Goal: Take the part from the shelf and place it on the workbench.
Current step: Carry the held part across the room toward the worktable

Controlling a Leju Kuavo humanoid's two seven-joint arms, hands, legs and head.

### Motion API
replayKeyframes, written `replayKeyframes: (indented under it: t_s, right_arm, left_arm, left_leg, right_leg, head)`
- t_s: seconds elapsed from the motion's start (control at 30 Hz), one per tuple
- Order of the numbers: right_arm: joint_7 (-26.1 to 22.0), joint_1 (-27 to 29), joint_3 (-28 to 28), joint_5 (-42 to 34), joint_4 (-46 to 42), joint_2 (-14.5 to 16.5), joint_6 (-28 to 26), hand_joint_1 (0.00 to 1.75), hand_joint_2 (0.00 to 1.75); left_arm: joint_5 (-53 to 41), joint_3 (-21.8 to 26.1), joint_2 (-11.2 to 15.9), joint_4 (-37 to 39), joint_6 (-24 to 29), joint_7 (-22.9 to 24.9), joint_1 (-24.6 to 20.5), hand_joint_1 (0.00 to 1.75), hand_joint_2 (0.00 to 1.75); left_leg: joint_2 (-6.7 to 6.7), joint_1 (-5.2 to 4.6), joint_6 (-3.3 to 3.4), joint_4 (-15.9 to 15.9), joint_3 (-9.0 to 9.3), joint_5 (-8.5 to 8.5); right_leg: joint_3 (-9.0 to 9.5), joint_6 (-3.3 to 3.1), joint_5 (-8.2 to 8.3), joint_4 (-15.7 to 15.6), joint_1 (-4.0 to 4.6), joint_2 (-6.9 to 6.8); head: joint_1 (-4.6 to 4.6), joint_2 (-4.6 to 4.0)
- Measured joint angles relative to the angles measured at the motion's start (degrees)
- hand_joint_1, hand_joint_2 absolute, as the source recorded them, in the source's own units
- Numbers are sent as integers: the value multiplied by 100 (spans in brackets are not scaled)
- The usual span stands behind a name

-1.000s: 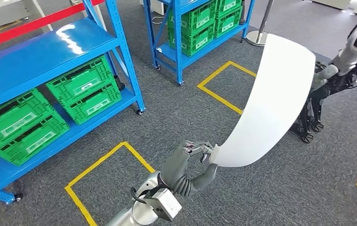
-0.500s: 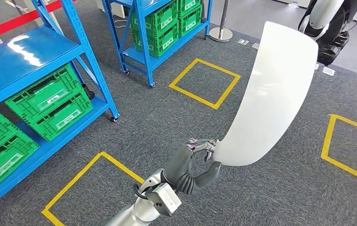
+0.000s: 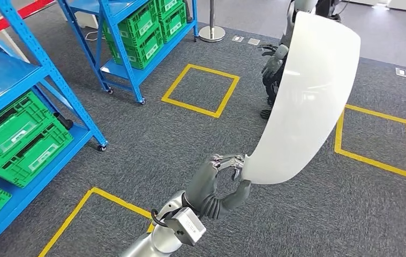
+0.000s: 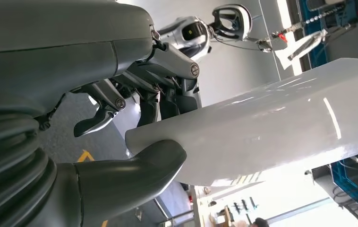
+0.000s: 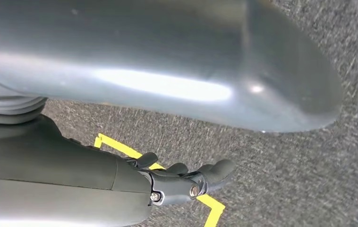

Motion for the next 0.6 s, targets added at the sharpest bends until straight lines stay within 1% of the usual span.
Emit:
replayKeyframes:
  t_s: [0.03,0.07,0.1,0.13,0.17,0.2,0.23,0.27,0.3,0.33,0.37,0.4,0.43,0.47,0.5,0.53,0.57,0.6]
  right_arm:
    - [-32,-6,2,16,0,-2,22,0,0]
    - [-66,-14,4,27,0,-4,40,0,0]
    - [-98,-21,5,33,0,-4,52,0,0]
    - [-125,-23,7,37,0,-4,58,0,0]
    - [-148,-21,7,40,0,-4,58,0,0]
    - [-160,-21,7,43,0,-4,57,0,0]
    - [-152,-24,8,46,0,-3,53,0,0]
    - [-131,-29,9,53,1,1,47,0,0]
    - [-95,-38,11,61,1,4,39,0,0]
    - [-53,-46,14,68,1,7,32,0,0]
    - [-17,-48,16,73,2,9,25,0,0]
    - [23,-45,17,74,2,9,17,0,0]
    - [52,-32,18,75,2,8,10,0,0]
    - [69,-17,18,77,2,8,-1,0,0]
    - [78,-5,18,80,2,7,-16,0,0]
    - [71,-1,18,84,2,5,-31,0,0]
    - [57,0,18,86,1,0,-43,0,0]
    - [42,2,18,88,1,-10,-50,0,0]
  left_arm:
    - [17,0,24,-10,10,1,13,175,175]
    - [34,0,54,-12,15,-1,38,175,175]
    - [50,0,87,-9,17,-5,71,175,175]
    - [59,0,116,-3,17,-11,106,175,175]
    - [61,0,138,3,17,-19,133,175,175]
    - [58,0,150,9,17,-25,149,175,175]
    - [51,0,154,13,17,-30,156,175,175]
    - [43,-1,154,15,17,-33,159,175,175]
    - [35,-1,153,15,17,-37,164,175,175]
    - [30,-2,152,15,17,-39,173,175,175]
    - [28,-2,150,15,17,-42,185,175,175]
    - [27,-3,142,14,16,-42,195,175,175]
    - [28,-4,128,14,16,-42,202,175,175]
    - [37,-7,113,14,11,-44,205,175,175]
    - [52,-10,100,15,5,-51,207,175,175]
    - [83,-12,93,20,-4,-63,214,175,175]
    - [127,-13,94,30,-17,-77,224,175,175]
    - [181,-12,98,44,-28,-90,235,175,175]
  left_leg:
    - [-164,14,-22,280,-120,-164]
    - [-307,18,-36,651,-292,-352]
    - [-383,21,-42,1024,-474,-506]
    - [-414,21,-44,1277,-606,-571]
    - [-428,22,-40,1335,-653,-522]
    - [-448,25,-29,1164,-590,-361]
    - [-512,32,-13,824,-446,-140]
    - [-670,45,8,438,-278,45]
    - [-819,56,25,114,-147,175]
    - [-936,58,43,-81,-69,232]
    - [-999,49,65,-155,-45,233]
    - [-949,31,92,-170,-44,247]
    - [-879,30,135,-189,-32,269]
    - [-808,32,178,-217,-20,291]
    - [-723,41,219,-246,-6,311]
    - [-631,47,248,-269,2,323]
    - [-538,36,265,-274,5,323]
    - [-439,26,277,-273,0,320]
  right_leg:
    - [3,-26,10,-9,-9,63]
    - [0,-43,13,-9,-8,131]
    - [-4,-53,14,-8,-5,205]
    - [-5,-56,14,-7,-2,284]
    - [-5,-54,15,-4,-1,363]
    - [-4,-50,17,1,-2,445]
    - [-3,-42,19,7,-4,526]
    - [-9,-24,23,15,-7,601]
    - [-23,6,28,26,-5,673]
    - [-45,44,39,29,-8,734]
    - [-69,91,55,23,-17,791]
    - [-87,141,76,7,-28,852]
    - [-99,180,92,-6,-48,882]
    - [-121,207,74,26,-47,813]
    - [-185,224,-3,149,-35,679]
    - [-304,231,-144,390,-18,504]
    - [-477,240,-329,743,3,330]
    - [-668,252,-503,1134,7,238]
  head:
    - [-9,-1]
    - [-18,-1]
    - [-23,-1]
    - [-25,-1]
    - [-26,-1]
    - [-27,0]
    - [-28,0]
    - [-27,0]
    - [-28,0]
    - [-27,0]
    - [-27,-1]
    - [-28,-1]
    - [-26,-1]
    - [-21,0]
    - [-10,0]
    - [2,0]
    - [13,0]
    - [18,0]
